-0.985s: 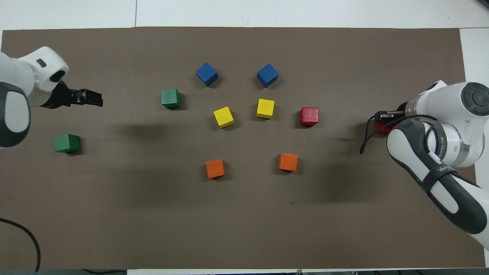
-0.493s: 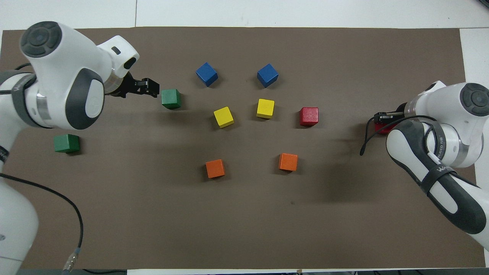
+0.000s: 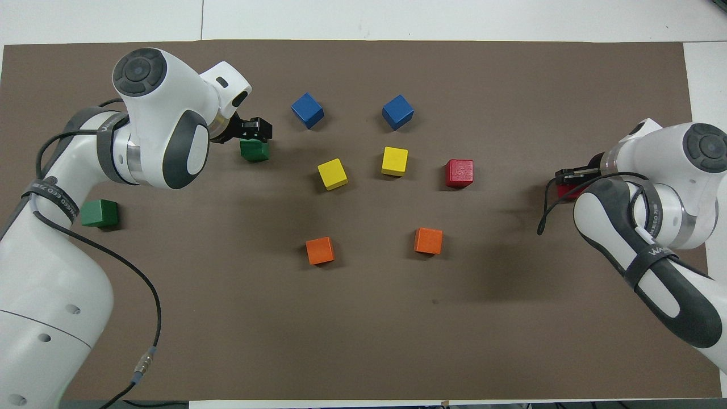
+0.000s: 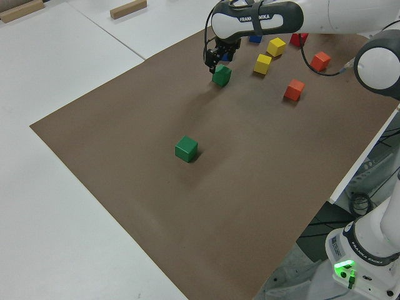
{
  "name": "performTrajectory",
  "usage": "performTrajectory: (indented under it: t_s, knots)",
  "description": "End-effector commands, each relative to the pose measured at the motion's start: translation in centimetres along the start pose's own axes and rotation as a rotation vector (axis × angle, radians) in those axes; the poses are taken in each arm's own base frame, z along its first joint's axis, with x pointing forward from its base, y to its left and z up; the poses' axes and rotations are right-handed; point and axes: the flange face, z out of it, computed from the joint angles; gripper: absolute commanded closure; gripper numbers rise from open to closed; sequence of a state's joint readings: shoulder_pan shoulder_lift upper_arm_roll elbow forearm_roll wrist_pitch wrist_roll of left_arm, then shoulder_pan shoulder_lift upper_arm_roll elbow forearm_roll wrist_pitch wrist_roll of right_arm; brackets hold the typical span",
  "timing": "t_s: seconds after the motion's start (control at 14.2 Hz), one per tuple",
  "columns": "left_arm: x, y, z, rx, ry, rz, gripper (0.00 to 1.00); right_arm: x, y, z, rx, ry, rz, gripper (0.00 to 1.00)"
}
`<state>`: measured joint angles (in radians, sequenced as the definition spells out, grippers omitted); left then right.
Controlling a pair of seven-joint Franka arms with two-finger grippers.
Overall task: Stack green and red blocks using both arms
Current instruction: 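Grasp another green block with the left gripper while the right gripper places red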
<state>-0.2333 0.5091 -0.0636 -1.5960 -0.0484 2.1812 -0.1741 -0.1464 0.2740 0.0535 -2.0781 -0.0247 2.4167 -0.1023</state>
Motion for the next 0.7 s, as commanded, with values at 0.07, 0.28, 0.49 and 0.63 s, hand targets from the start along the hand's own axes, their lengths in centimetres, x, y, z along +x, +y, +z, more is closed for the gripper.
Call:
performTrajectory:
  t_s: [0.07, 0.28, 0.49, 0.63]
  knots:
    - [-1.0, 0.9, 2.1, 0.022, 0.018, -0.005, 0.0, 0.1, 0.1, -0.4, 0.005, 0.011, -0.009, 0.0]
    - [-1.5, 0.9, 3.2, 0.021, 0.035, -0.02, 0.0, 0.3, 0.0, -4.6, 0.003, -0.012, -0.012, 0.0]
    - [-1.7, 1.3, 3.3, 0.02, 0.036, -0.034, 0.11, 2.5, -1.4, -11.6, 0.006, -0.061, -0.008, 0.0]
    - [-1.7, 1.5, 3.2, 0.049, 0.045, -0.044, 0.76, 4.5, -4.4, -15.7, 0.005, -0.076, 0.021, 0.0]
